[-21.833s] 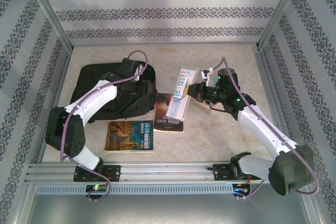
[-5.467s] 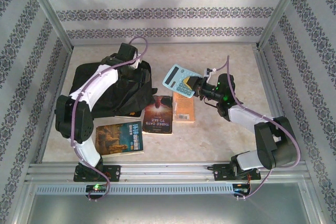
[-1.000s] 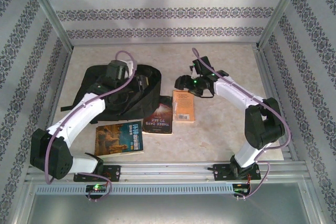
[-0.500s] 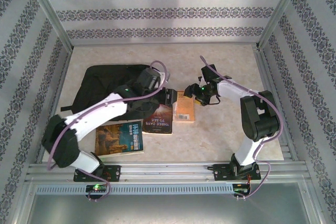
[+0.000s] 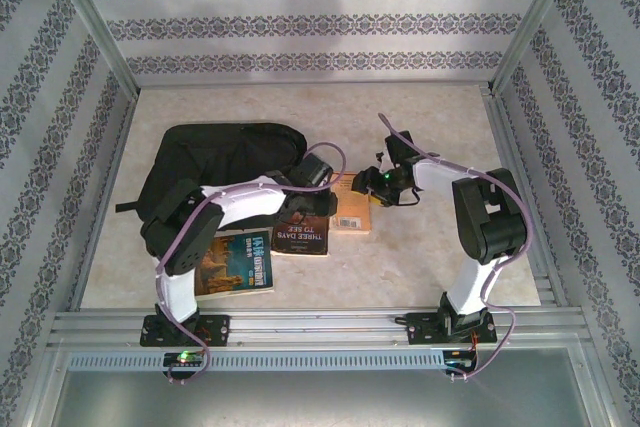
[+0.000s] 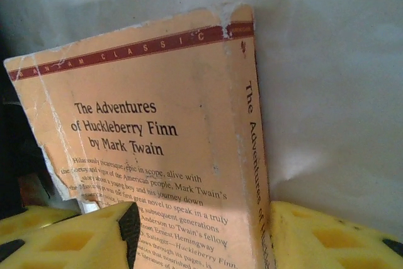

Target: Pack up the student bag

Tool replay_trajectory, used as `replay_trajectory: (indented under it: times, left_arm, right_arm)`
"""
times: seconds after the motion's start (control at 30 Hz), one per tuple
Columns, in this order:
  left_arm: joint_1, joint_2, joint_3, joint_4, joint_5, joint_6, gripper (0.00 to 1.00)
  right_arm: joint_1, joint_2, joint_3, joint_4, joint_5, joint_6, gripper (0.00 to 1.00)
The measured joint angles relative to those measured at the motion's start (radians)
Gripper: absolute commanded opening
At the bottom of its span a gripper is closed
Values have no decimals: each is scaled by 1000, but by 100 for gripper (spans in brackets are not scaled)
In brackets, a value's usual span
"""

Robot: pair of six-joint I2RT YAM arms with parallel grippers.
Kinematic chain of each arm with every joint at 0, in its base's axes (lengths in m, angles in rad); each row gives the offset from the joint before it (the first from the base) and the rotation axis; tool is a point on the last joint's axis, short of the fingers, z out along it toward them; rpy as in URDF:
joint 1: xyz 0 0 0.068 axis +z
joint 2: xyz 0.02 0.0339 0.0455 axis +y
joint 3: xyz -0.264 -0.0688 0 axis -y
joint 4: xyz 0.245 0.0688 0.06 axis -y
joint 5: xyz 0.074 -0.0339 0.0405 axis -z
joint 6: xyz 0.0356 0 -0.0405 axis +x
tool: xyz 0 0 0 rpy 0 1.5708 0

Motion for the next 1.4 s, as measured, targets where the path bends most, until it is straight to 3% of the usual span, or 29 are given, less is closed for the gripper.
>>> replay_trajectory:
  times: [0.63, 1.07, 1.2, 1.4]
  left_arm:
    - [26, 31, -14, 108, 88, -28, 12]
    - [62, 9, -89, 212, 162, -35, 8]
    - [62, 13, -96, 243, 192, -35, 8]
    - [61, 16, -123, 268, 226, -35, 7]
  right_arm:
    - [-13, -92, -155, 229, -65, 121, 54]
    - [6, -172, -173, 290, -143, 187, 54]
    - [85, -173, -183, 322, -260, 208, 54]
    - [98, -184, -194, 296, -273, 186, 49]
